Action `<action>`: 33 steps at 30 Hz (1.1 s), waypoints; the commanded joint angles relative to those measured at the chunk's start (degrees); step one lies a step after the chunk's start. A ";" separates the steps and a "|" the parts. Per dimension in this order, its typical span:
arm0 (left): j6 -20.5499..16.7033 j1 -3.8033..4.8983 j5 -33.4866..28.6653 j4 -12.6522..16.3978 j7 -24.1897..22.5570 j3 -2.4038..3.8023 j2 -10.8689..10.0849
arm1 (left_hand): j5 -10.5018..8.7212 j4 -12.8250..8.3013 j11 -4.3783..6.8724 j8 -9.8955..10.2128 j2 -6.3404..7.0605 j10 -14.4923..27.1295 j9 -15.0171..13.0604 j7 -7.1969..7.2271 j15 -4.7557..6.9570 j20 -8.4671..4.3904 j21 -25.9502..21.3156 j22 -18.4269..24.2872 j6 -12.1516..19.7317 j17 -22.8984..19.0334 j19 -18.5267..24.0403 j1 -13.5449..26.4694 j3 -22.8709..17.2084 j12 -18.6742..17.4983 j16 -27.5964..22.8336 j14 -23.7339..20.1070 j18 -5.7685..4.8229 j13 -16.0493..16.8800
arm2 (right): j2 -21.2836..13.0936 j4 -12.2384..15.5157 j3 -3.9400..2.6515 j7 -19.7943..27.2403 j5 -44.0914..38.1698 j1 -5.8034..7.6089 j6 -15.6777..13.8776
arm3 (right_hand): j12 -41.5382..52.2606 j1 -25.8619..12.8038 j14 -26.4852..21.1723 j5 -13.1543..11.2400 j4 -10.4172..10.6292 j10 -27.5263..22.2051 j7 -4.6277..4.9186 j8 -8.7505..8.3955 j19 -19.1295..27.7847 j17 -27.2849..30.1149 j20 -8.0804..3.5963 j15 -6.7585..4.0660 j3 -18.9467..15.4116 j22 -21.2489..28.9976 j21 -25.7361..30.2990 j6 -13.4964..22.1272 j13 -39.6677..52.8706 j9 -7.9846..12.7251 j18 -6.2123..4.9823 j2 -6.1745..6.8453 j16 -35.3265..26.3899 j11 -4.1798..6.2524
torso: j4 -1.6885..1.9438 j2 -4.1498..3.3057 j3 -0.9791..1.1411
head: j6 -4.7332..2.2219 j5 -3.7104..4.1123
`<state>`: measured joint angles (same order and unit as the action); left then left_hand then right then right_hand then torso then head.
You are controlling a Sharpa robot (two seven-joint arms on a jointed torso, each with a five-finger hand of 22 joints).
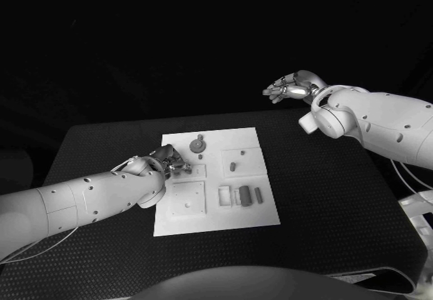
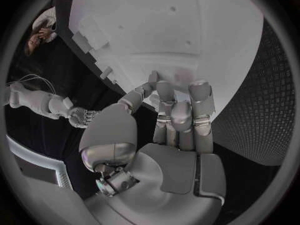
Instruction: Assemble the parts on the task board
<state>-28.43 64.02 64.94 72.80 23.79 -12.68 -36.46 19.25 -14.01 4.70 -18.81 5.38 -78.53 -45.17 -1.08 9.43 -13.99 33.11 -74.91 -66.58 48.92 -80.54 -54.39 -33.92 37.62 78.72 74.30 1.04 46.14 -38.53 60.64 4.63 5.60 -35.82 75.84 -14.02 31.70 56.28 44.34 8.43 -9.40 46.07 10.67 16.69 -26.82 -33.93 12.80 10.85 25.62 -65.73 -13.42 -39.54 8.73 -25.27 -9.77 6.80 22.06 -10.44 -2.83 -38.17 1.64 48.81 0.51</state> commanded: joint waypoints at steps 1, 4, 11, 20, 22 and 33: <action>3.43 -0.42 0.78 0.40 -0.05 -0.27 0.62 | 0.46 -1.79 0.18 -0.27 -1.16 -0.27 -2.27 -0.15 1.48 -1.13 0.27 -1.14 -0.50 -0.08 -0.58 -1.59 -1.83 0.37 0.21 0.59 1.42 -0.10 | -0.02 0.06 -0.02 0.49 0.00 -0.02 0.67 | 0.18 -0.52 -0.45 0.01 0.38 -0.37 3.20 0.21 0.23 -0.10 0.05 0.05 -0.03 -0.07 0.26 0.56 -0.06 0.07 0.86 -0.01 -0.28 -0.12 | 0.01 0.00 -0.03 | 0.02 0.04; 3.48 -0.42 0.79 0.38 -0.04 -0.29 0.82 | 0.43 -1.76 0.17 -0.27 -1.15 -0.28 -2.28 -0.15 1.48 -1.12 0.27 -1.14 -0.50 -0.08 -0.58 -1.59 -1.82 0.37 0.22 0.59 1.41 -0.10 | -0.01 0.06 -0.02 0.49 0.00 -0.02 0.66 | 0.18 -0.53 -0.45 0.01 0.39 -0.37 3.20 0.21 0.22 -0.11 0.04 0.05 -0.04 -0.08 0.27 0.56 -0.07 0.07 0.86 0.00 -0.28 -0.12 | 0.01 0.01 -0.02 | 0.03 0.03; 3.46 -0.42 0.94 0.26 -0.10 -0.31 1.28 | 0.35 -1.62 0.16 -0.29 -1.16 -0.30 -2.32 -0.16 1.47 -1.09 0.28 -1.14 -0.52 -0.08 -0.59 -1.55 -1.76 0.38 0.23 0.59 1.38 -0.11 | 0.04 0.04 -0.02 0.48 0.00 -0.02 0.69 | 0.19 -0.53 -0.45 0.01 0.41 -0.38 3.20 0.22 0.22 -0.12 0.04 0.05 -0.04 -0.10 0.29 0.56 -0.09 0.08 0.85 0.01 -0.30 -0.12 | 0.00 0.00 -0.03 | 0.02 -0.01; 3.71 -0.42 1.91 0.27 -0.02 -0.32 1.49 | 0.36 -1.57 0.17 -0.36 -1.07 -0.42 -2.40 -0.13 1.46 -1.09 0.31 -1.15 -0.62 -0.06 -0.62 -1.68 -1.74 0.43 0.28 0.60 1.36 -0.11 | 0.02 0.07 -0.02 0.50 0.04 -0.02 0.65 | 0.20 -0.52 -0.45 0.02 0.44 -0.38 3.20 0.23 0.21 -0.15 0.04 0.05 -0.05 -0.14 0.33 0.57 -0.12 0.10 0.85 0.01 -0.32 -0.12 | 0.01 0.00 -0.01 | 0.04 0.04; 3.92 -0.42 2.23 0.35 -0.01 -0.34 1.54 | 0.36 -1.57 0.17 -0.37 -1.07 -0.43 -2.40 -0.12 1.46 -1.10 0.32 -1.15 -0.63 -0.06 -0.63 -1.69 -1.74 0.43 0.28 0.60 1.36 -0.11 | 0.02 0.09 -0.02 0.50 0.07 -0.02 0.71 | 0.20 -0.52 -0.45 0.02 0.44 -0.38 3.20 0.23 0.21 -0.15 0.04 0.05 -0.05 -0.14 0.34 0.57 -0.12 0.10 0.85 0.02 -0.33 -0.12 | 0.01 0.00 0.00 | 0.10 0.10; 4.64 -0.42 4.01 0.52 0.28 -0.37 1.35 | 0.47 -1.62 0.20 -0.46 -0.96 -0.58 -2.52 -0.07 1.48 -1.10 0.37 -1.17 -0.78 -0.03 -0.66 -2.00 -1.76 0.51 0.38 0.62 1.34 -0.10 | -0.02 0.14 -0.02 0.49 0.11 -0.02 0.83 | 0.22 -0.55 -0.44 0.01 0.51 -0.38 3.20 0.23 0.20 -0.18 0.04 0.05 -0.08 -0.19 0.39 0.57 -0.15 0.12 0.85 0.03 -0.36 -0.12 | 0.02 0.00 -0.03 | 0.15 0.16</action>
<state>-27.81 64.27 68.28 72.68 24.59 -12.64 -35.71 19.35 -14.16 4.80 -19.14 5.71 -78.81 -47.63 -1.11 9.44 -13.99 33.11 -74.94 -66.72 48.91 -80.54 -54.71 -33.77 37.84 78.71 74.31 1.04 46.10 -38.54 60.70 4.63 5.61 -35.75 75.83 -13.99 31.70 56.28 44.35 8.43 -9.24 46.08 10.79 16.68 -26.82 -34.02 12.80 10.85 25.46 -65.84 -13.42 -39.42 8.60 -25.23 -9.77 6.80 22.07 -10.44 -2.82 -38.17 1.62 48.97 0.66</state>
